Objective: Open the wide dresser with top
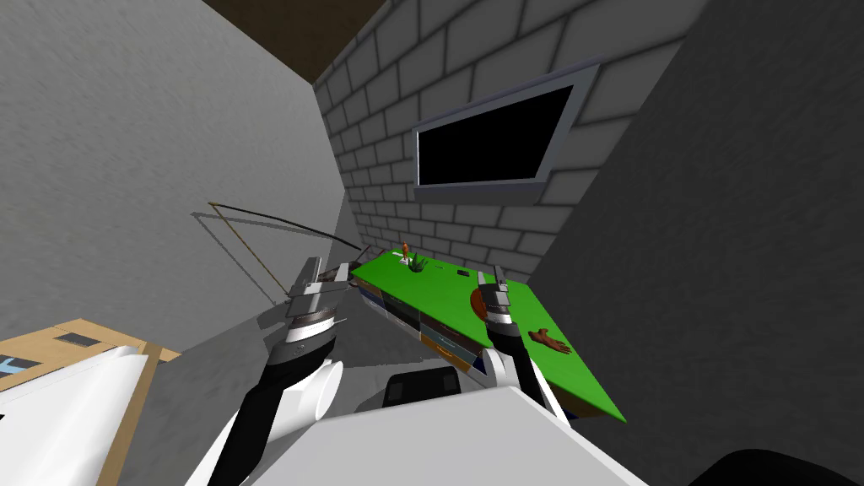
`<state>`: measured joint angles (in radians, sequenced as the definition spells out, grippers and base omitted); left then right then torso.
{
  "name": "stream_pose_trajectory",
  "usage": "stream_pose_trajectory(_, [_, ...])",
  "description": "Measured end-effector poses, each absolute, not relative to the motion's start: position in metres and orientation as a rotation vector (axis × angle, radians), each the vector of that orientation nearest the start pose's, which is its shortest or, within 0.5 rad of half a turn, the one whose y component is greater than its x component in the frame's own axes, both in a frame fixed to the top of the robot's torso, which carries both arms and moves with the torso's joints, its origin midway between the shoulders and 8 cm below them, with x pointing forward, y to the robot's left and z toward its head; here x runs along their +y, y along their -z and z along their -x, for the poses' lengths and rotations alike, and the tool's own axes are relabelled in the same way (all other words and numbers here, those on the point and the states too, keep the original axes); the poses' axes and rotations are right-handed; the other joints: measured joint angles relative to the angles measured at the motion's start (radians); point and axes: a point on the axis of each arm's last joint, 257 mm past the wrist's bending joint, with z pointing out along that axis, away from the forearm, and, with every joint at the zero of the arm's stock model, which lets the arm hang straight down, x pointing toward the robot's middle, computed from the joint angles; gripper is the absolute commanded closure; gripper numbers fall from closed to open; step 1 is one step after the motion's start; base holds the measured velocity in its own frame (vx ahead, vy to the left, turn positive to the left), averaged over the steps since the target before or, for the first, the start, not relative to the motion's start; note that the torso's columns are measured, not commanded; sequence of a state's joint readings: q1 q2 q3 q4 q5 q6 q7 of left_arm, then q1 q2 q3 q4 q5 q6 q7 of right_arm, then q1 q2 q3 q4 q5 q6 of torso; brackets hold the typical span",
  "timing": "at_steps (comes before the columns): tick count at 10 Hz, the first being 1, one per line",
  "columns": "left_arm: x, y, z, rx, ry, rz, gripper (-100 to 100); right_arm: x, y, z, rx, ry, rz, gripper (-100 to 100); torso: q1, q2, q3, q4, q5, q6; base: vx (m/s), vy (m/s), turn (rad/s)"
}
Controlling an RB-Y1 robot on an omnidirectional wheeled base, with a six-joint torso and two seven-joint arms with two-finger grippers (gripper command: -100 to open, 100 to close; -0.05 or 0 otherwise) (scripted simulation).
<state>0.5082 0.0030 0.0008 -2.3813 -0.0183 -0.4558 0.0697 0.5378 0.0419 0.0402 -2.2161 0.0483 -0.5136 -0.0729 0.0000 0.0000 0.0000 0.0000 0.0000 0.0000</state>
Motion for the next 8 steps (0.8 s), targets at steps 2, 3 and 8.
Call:
stream_pose_trajectory(2, [0.2743,-0.0582,-0.3296,0.572,1.363,0.629,0,-0.2701,0.0140,-0.3524,0.643,-1.347,-0.760,0,0.000,0.104,-0.209,0.105,0.000,0.000,0.000,0.000,0.000])
stream_pose_trajectory(3, [0.2743,-0.0583,-0.3296,0.572,1.363,0.629,0,-0.2701,0.0139,-0.3524,0.643,-1.347,-0.759,0,0.000,0.175,-0.351,0.176,0.000,0.000,0.000,0.000,0.000])
stream_pose_trajectory(8, [0.2743,-0.0583,-0.3296,0.572,1.363,0.629,0,-0.2701,0.0138,-0.3523,0.643,-1.347,-0.759,0,0.000,0.544,-1.087,0.544,0.000,0.000,0.000,0.000,0.000])
